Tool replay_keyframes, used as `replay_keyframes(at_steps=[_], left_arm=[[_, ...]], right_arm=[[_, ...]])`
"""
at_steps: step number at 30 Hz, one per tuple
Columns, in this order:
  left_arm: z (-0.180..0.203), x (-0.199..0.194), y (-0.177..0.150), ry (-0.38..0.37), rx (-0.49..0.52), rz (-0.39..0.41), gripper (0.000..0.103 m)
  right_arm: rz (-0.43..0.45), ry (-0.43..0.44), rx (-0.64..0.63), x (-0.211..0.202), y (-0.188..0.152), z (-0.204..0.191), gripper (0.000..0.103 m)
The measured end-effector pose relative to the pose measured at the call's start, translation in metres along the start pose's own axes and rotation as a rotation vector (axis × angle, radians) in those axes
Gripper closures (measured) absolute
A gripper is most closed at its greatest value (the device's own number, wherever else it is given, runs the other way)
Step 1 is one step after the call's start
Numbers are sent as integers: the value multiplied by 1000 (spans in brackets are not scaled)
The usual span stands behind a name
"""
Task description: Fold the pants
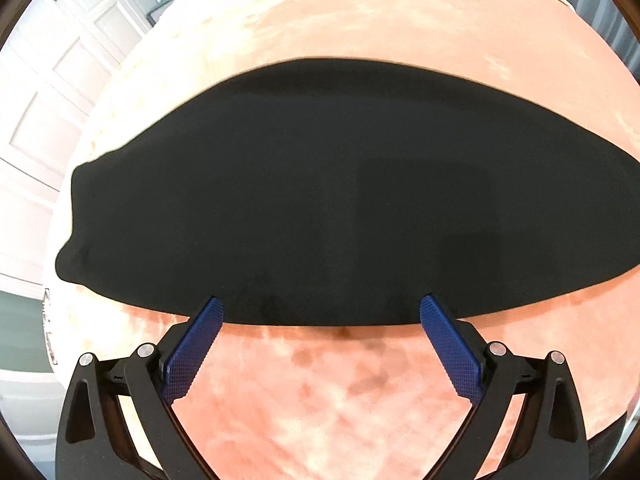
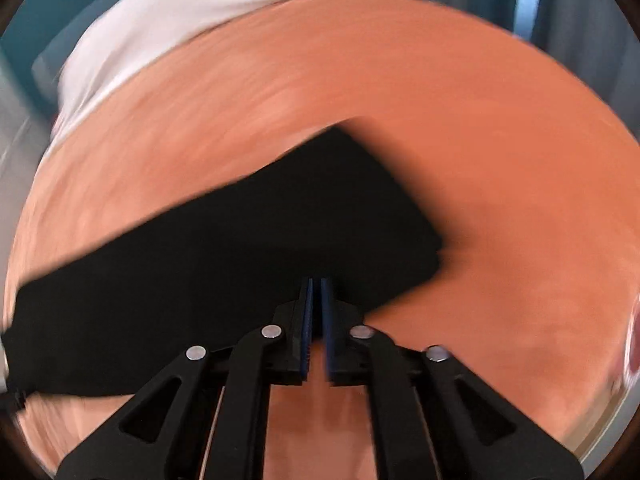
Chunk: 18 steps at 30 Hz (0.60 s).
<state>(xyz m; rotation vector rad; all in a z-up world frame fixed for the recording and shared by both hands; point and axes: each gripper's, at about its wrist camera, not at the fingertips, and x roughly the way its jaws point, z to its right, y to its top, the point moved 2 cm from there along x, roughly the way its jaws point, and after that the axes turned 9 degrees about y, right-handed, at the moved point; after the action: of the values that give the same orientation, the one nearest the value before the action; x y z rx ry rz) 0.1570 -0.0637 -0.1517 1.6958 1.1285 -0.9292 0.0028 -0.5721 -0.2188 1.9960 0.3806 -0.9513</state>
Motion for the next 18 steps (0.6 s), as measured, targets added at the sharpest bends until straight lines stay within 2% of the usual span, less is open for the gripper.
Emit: replay_keyframes(at_steps=[3, 4, 6, 8, 9, 15, 18], left_arm=[[11, -15, -1, -1, 5, 25, 5], [14, -22, -3, 5, 7, 38, 5], [19, -35, -9, 4, 10, 62, 5], [24, -45, -14, 1, 15, 74, 5], [25, -47, -22, 2, 18, 78, 5], [34, -61, -34, -1, 48, 72, 5], [40, -62, -39, 15, 59, 73, 5]], right_arm=[[33, 30, 95, -20, 8, 45, 95], [35, 34, 129, -14, 6, 60, 93], [27, 40, 165, -3, 2, 61, 86], [34, 67, 206, 3, 11, 52, 62], [41, 78, 209, -6, 11, 63, 58], [29, 194, 194, -30, 15, 45, 55], [77, 140, 152, -30, 24, 42, 53]])
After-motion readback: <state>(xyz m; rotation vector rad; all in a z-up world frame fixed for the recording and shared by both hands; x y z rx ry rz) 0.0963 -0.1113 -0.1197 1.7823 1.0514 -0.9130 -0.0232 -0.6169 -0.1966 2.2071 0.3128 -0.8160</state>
